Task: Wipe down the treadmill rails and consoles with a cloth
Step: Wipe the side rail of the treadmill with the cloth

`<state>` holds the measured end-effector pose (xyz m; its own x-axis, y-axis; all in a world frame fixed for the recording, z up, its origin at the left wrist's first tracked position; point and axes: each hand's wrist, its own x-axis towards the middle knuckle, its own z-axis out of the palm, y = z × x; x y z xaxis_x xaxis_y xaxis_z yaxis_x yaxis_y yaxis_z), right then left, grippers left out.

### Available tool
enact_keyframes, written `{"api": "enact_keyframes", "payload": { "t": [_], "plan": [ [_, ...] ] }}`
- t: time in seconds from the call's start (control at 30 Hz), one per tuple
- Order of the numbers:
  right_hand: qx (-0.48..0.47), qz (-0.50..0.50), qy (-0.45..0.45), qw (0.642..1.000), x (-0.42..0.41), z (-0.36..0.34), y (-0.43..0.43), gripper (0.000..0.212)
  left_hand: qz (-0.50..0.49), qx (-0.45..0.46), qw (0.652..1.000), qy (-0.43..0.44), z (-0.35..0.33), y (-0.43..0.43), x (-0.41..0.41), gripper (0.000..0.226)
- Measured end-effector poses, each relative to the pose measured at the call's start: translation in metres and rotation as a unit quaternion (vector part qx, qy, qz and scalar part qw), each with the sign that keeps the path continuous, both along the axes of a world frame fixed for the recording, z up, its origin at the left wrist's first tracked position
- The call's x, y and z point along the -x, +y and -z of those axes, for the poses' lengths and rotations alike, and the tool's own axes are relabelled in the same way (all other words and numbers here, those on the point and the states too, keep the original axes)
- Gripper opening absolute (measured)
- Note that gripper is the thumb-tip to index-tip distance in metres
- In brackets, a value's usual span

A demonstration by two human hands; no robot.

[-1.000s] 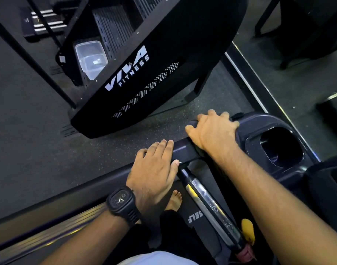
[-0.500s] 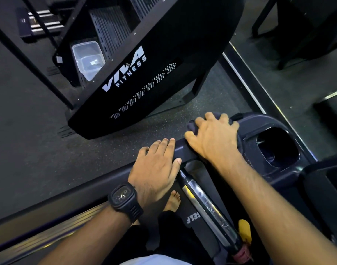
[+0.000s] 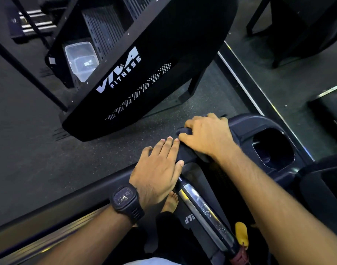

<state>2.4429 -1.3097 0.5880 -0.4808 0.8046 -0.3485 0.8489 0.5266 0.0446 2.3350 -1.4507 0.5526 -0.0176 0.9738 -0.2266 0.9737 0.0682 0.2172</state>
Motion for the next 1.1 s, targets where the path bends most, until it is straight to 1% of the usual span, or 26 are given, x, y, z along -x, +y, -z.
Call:
{"api": "enact_keyframes", "payload": {
  "t": [0.07, 0.1, 0.13, 0.2, 0.23, 0.3, 0.33, 0.4, 0.47, 0.5, 0.53, 0.57, 0.63, 0.67, 0.73, 0.8, 0.83, 0.87, 0.93, 0.97, 1.03, 1.07, 1.1],
  "plan": [
    [0.071, 0.03, -0.082, 0.994, 0.007, -0.003, 0.02, 0.058, 0.005, -0.005, 1.0, -0.001, 0.0, 0.001, -0.001, 0.064],
    [0.08, 0.066, -0.115, 0.988, 0.007, -0.002, 0.027, 0.062, 0.008, -0.006, 1.0, -0.002, 0.0, 0.001, -0.002, 0.064],
    [0.073, 0.105, -0.124, 0.984, 0.005, -0.001, 0.03, 0.064, 0.011, -0.006, 1.0, -0.004, 0.0, 0.002, -0.003, 0.064],
    [0.028, 0.147, -0.098, 0.984, -0.002, 0.0, 0.024, 0.061, 0.015, -0.006, 1.0, -0.009, -0.001, 0.002, -0.004, 0.066],
    [-0.004, 0.14, -0.082, 0.987, -0.007, -0.001, 0.016, 0.057, 0.016, -0.005, 1.0, -0.011, -0.001, 0.002, -0.004, 0.066],
    [-0.048, 0.075, -0.046, 0.995, -0.01, -0.002, 0.0, 0.052, 0.013, -0.001, 1.0, -0.012, -0.002, 0.004, -0.005, 0.067],
    [-0.031, 0.033, -0.034, 0.998, -0.008, -0.004, -0.001, 0.051, 0.012, 0.004, 1.0, -0.011, -0.002, 0.004, -0.006, 0.068],
    [0.05, -0.017, -0.046, 0.998, -0.001, -0.009, 0.011, 0.052, 0.018, 0.01, 1.0, -0.009, -0.001, 0.006, -0.006, 0.07],
    [0.121, 0.01, -0.115, 0.986, 0.007, -0.01, 0.029, 0.058, 0.026, 0.013, 1.0, -0.013, -0.001, 0.007, -0.006, 0.071],
    [0.122, 0.038, -0.14, 0.982, 0.007, -0.008, 0.034, 0.062, 0.026, 0.014, 0.999, -0.015, -0.001, 0.008, -0.006, 0.072],
    [0.102, 0.072, -0.145, 0.981, 0.005, -0.005, 0.038, 0.064, 0.025, 0.014, 0.999, -0.016, -0.002, 0.009, -0.006, 0.073],
    [0.074, 0.105, -0.133, 0.983, 0.001, -0.002, 0.038, 0.065, 0.024, 0.013, 1.0, -0.016, -0.002, 0.011, -0.006, 0.074],
    [0.016, 0.141, -0.089, 0.986, -0.007, -0.001, 0.028, 0.061, 0.023, 0.012, 0.999, -0.018, -0.003, 0.013, -0.007, 0.074],
    [-0.01, 0.131, -0.067, 0.989, -0.011, 0.0, 0.02, 0.057, 0.025, 0.014, 0.999, -0.019, -0.003, 0.014, -0.007, 0.075],
    [-0.053, 0.062, -0.025, 0.996, -0.016, 0.001, 0.004, 0.052, 0.027, 0.02, 0.999, -0.017, -0.002, 0.014, -0.008, 0.076],
    [-0.023, 0.01, -0.003, 1.0, -0.013, -0.001, 0.004, 0.051, 0.026, 0.022, 0.999, -0.013, -0.001, 0.015, -0.008, 0.075],
    [0.006, 0.009, -0.018, 1.0, -0.01, -0.002, 0.011, 0.053, 0.024, 0.022, 0.999, -0.013, -0.001, 0.015, -0.008, 0.074],
    [0.037, 0.024, -0.054, 0.998, -0.007, -0.002, 0.022, 0.056, 0.024, 0.021, 0.999, -0.013, 0.0, 0.016, -0.008, 0.073],
    [0.08, 0.087, -0.13, 0.984, -0.005, -0.004, 0.041, 0.065, 0.027, 0.017, 0.999, -0.014, 0.001, 0.018, -0.01, 0.071],
    [0.079, 0.124, -0.142, 0.979, -0.008, -0.003, 0.047, 0.068, 0.028, 0.015, 0.999, -0.014, 0.002, 0.019, -0.01, 0.071],
    [0.038, 0.177, -0.111, 0.977, -0.017, -0.001, 0.042, 0.065, 0.026, 0.01, 0.999, -0.015, 0.002, 0.02, -0.012, 0.071],
    [0.003, 0.184, -0.087, 0.979, -0.022, -0.001, 0.033, 0.062, 0.025, 0.008, 1.0, -0.015, 0.002, 0.02, -0.012, 0.07],
    [-0.033, 0.17, -0.069, 0.982, -0.025, -0.001, 0.021, 0.058, 0.024, 0.008, 1.0, -0.013, 0.002, 0.02, -0.013, 0.069]
  ]
}}
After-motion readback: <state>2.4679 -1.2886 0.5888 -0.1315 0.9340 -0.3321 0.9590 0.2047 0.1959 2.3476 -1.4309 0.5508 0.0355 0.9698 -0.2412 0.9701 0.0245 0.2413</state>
